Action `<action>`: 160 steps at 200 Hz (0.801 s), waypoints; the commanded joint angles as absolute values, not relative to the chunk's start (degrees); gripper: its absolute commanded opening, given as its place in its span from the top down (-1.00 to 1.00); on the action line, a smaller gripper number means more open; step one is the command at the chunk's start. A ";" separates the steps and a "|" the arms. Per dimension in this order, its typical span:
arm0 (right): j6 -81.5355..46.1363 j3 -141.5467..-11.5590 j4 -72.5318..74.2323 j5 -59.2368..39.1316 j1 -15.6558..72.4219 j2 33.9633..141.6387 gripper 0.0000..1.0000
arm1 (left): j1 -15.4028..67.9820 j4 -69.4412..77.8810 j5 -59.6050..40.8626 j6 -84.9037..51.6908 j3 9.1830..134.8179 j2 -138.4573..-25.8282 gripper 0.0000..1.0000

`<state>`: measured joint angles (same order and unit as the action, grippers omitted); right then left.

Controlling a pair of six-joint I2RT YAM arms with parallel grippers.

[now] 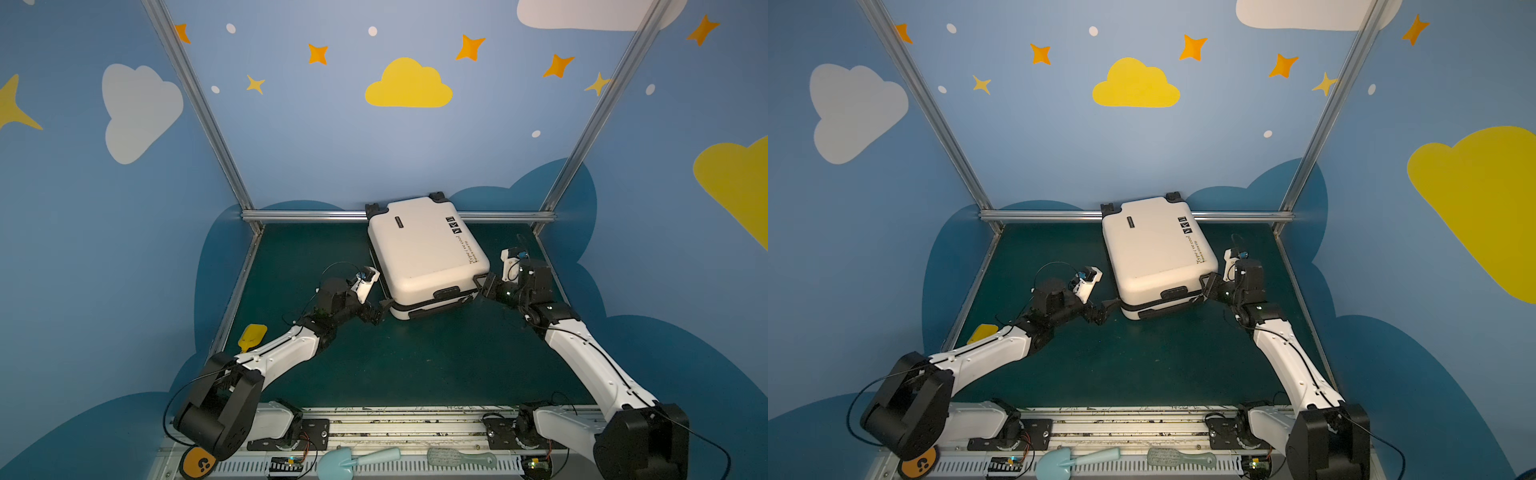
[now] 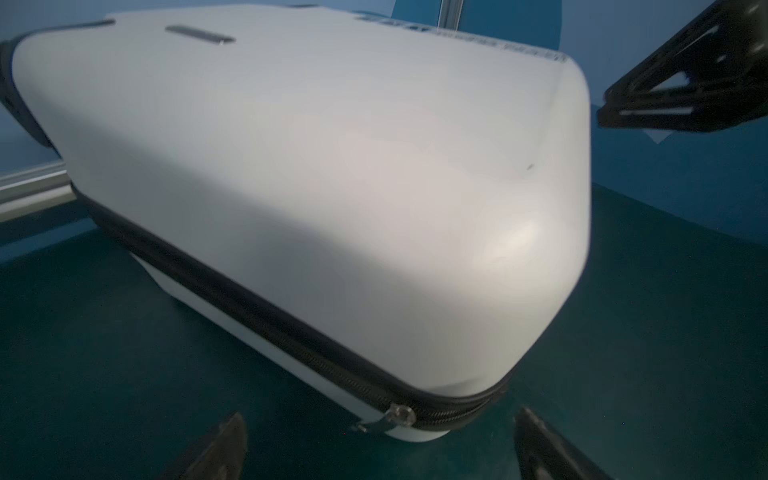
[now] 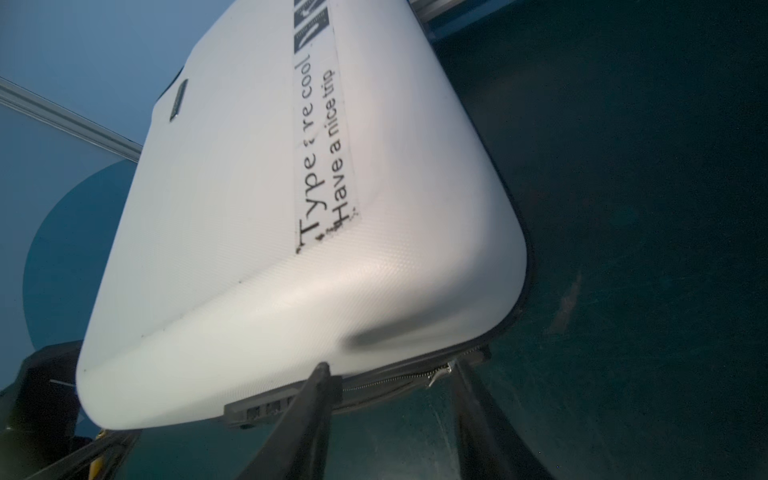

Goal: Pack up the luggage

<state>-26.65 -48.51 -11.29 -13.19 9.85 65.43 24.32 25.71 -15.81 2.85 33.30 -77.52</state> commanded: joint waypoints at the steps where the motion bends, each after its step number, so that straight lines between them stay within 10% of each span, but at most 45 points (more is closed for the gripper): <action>1: -27.05 -52.00 -13.11 -14.44 7.78 65.30 -0.10 | 22.04 28.17 -21.89 3.93 31.82 -79.71 -0.96; 51: -29.51 -56.38 -12.85 -20.07 2.12 68.04 -0.15 | 20.05 25.23 -30.98 6.77 35.39 -85.14 -0.76; 100: -34.07 -57.46 -6.43 -26.39 -1.93 73.16 -0.16 | 19.82 26.64 -36.09 7.60 37.46 -89.21 -0.09; 160: -34.92 -59.94 -5.07 -29.19 -3.41 77.72 -0.16 | 19.60 26.45 -39.76 9.49 40.73 -94.27 0.01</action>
<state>-33.80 -57.71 -7.49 -26.72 -2.98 76.66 19.97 26.15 -36.49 7.94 39.03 -92.51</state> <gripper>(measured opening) 0.578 0.512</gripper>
